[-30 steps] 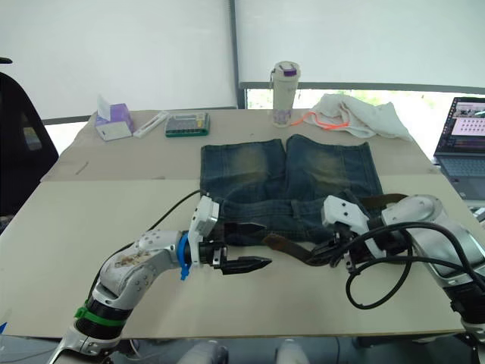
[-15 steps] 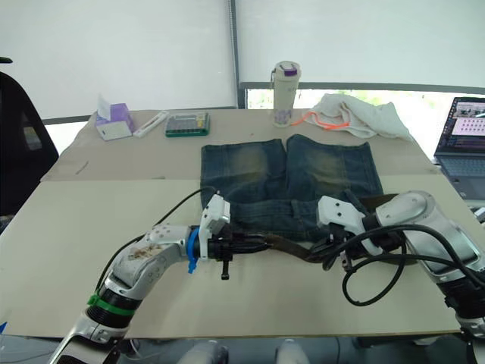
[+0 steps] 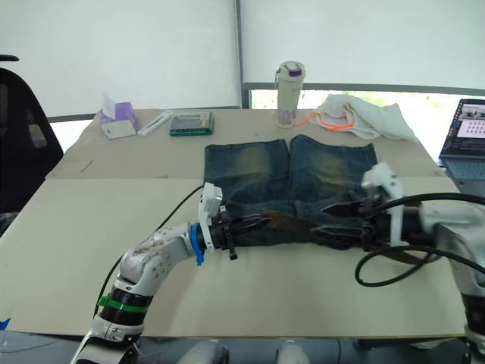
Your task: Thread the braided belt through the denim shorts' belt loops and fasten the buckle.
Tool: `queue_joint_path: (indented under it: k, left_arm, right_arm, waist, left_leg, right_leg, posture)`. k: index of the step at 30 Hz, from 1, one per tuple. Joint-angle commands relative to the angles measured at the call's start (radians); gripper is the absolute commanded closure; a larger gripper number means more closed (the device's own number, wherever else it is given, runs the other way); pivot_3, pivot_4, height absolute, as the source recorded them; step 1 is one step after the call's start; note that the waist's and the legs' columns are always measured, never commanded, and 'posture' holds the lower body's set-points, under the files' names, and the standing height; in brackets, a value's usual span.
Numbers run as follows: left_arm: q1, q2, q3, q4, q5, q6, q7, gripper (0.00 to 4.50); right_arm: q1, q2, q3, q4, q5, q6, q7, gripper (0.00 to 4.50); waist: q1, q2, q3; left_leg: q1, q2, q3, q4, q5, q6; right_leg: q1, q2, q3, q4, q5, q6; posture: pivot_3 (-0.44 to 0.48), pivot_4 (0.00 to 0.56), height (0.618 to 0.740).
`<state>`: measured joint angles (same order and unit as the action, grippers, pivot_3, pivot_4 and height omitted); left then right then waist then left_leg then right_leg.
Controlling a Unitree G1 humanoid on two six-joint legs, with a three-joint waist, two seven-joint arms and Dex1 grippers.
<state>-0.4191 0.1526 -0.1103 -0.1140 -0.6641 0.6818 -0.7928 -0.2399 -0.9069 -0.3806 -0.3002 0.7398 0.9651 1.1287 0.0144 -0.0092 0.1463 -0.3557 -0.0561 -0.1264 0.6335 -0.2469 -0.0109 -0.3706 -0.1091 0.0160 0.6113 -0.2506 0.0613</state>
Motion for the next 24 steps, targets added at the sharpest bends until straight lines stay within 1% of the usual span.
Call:
queue_joint_path:
  k: [1, 3, 6, 9, 13, 15, 18, 21, 24]
  left_arm:
    - [-0.009, -0.069, 0.098, -0.027, -0.158, 0.106, 0.095, 4.50]
    - [-0.015, -0.113, 0.157, -0.019, -0.254, 0.171, 0.160, 4.50]
    - [-0.018, -0.148, 0.213, -0.016, -0.367, 0.246, 0.211, 4.50]
    - [0.000, -0.143, 0.223, -0.057, -0.463, 0.304, 0.200, 4.50]
    - [0.023, -0.122, 0.212, -0.091, -0.516, 0.343, 0.213, 4.50]
    - [0.028, -0.114, 0.209, -0.090, -0.523, 0.344, 0.219, 4.50]
    - [0.029, -0.109, 0.210, -0.079, -0.525, 0.338, 0.227, 4.50]
    - [0.031, -0.100, 0.202, -0.078, -0.517, 0.329, 0.219, 4.50]
    - [0.037, -0.099, 0.200, -0.080, -0.521, 0.325, 0.220, 4.50]
  right_arm:
    - [0.075, 0.092, -0.179, -0.066, 0.229, 0.147, -0.116, 0.41]
    - [0.133, 0.165, -0.207, -0.096, 0.333, 0.199, -0.193, 0.41]
    - [0.199, 0.263, -0.166, -0.132, 0.376, 0.203, -0.297, 0.41]
    - [0.218, 0.357, -0.128, -0.136, 0.410, 0.177, -0.381, 0.41]
    - [0.160, 0.454, -0.134, -0.103, 0.518, 0.141, -0.487, 0.41]
    - [0.123, 0.470, -0.137, -0.090, 0.568, 0.127, -0.530, 0.41]
    - [0.097, 0.456, -0.123, -0.092, 0.615, 0.114, -0.567, 0.41]
    - [0.076, 0.441, -0.124, -0.087, 0.655, 0.095, -0.597, 1.15]
    - [0.084, 0.420, -0.109, -0.093, 0.681, 0.084, -0.604, 2.21]
  waist:
    - [-0.001, 0.000, 0.000]
    - [-0.002, -0.001, 0.000]
    - [-0.009, -0.001, 0.001]
    - [-0.016, 0.000, 0.000]
    - [-0.022, 0.002, -0.002]
    - [-0.023, 0.002, -0.001]
    - [-0.021, 0.002, -0.001]
    - [-0.018, 0.002, -0.002]
    - [-0.018, 0.002, -0.001]
  left_leg:
    - [0.000, 0.000, 0.000, 0.000, 0.000, 0.000]
    - [0.001, 0.000, 0.000, 0.001, 0.000, 0.001]
    - [0.002, 0.001, 0.001, 0.000, -0.001, 0.002]
    - [0.002, 0.000, 0.002, 0.000, -0.001, 0.002]
    - [0.002, 0.001, 0.001, 0.000, -0.001, 0.002]
    - [0.002, 0.000, 0.002, 0.000, -0.001, 0.002]
    - [0.002, 0.000, 0.001, 0.000, -0.001, 0.002]
    - [0.001, 0.000, 0.001, 0.000, -0.001, 0.002]
    - [0.001, 0.000, 0.001, 0.000, -0.001, 0.002]
  right_leg:
    - [0.000, 0.000, 0.000, 0.000, 0.000, 0.000]
    - [0.001, 0.000, 0.000, 0.000, 0.000, 0.000]
    - [0.001, 0.001, 0.001, 0.001, 0.000, 0.001]
    - [0.000, 0.001, 0.002, 0.002, -0.001, 0.002]
    - [0.000, 0.002, 0.002, 0.002, -0.001, 0.001]
    - [0.000, 0.001, 0.003, 0.001, 0.000, 0.001]
    - [0.000, 0.001, 0.002, 0.001, 0.000, 0.000]
    - [0.000, 0.001, 0.001, 0.000, 0.000, 0.000]
    - [0.000, 0.001, 0.002, 0.000, 0.000, 0.000]
  posture:
    - [0.000, 0.150, 0.740]
    - [0.000, 0.150, 0.740]
    - [0.000, 0.150, 0.740]
    - [0.000, 0.150, 0.740]
    - [0.000, 0.150, 0.740]
    - [0.000, 0.150, 0.740]
    - [0.000, 0.150, 0.740]
    - [0.000, 0.150, 0.740]
    - [0.000, 0.150, 0.740]
